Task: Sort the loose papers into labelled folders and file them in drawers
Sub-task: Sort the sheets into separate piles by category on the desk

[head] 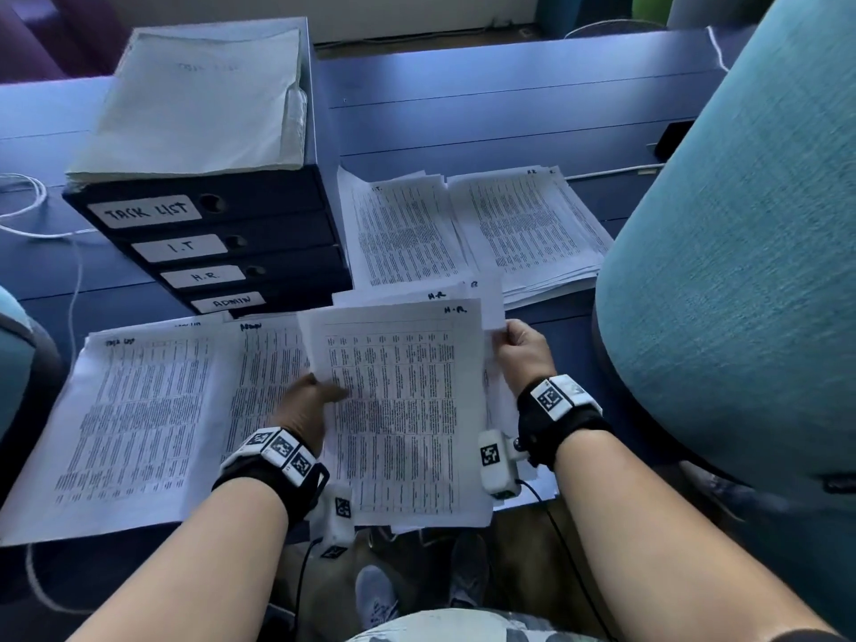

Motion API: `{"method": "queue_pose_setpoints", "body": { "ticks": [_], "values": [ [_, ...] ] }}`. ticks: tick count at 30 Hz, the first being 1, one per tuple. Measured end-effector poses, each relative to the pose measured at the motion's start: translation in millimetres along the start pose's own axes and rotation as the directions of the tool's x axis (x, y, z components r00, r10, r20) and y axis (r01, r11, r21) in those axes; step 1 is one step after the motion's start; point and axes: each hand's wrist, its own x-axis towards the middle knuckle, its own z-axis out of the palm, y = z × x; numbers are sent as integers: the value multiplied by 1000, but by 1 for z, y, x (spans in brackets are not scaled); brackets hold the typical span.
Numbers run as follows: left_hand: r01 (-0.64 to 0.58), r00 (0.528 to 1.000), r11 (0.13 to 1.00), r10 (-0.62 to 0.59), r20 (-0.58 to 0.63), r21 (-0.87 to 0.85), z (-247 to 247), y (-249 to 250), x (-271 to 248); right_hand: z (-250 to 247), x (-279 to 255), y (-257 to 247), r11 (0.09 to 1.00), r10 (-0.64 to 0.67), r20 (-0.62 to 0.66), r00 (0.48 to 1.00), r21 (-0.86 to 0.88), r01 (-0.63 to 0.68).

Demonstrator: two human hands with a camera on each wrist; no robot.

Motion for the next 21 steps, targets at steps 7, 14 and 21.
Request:
{"method": "queue_pose_setpoints", "body": {
  "ticks": [7, 14, 21],
  "values": [
    [-20, 972, 901, 119, -201, 433, -3, -1, -4, 7, -9, 11, 917, 74, 85, 994, -397, -34],
    [92, 981, 783, 36, -192, 616, -10, -8, 1, 7, -28, 32, 555, 220, -38, 975, -817, -157],
    [108, 981, 791, 12, -193, 602, -14, -14, 3, 11, -22, 29, 598, 265, -17, 964, -781, -178]
  ]
}}
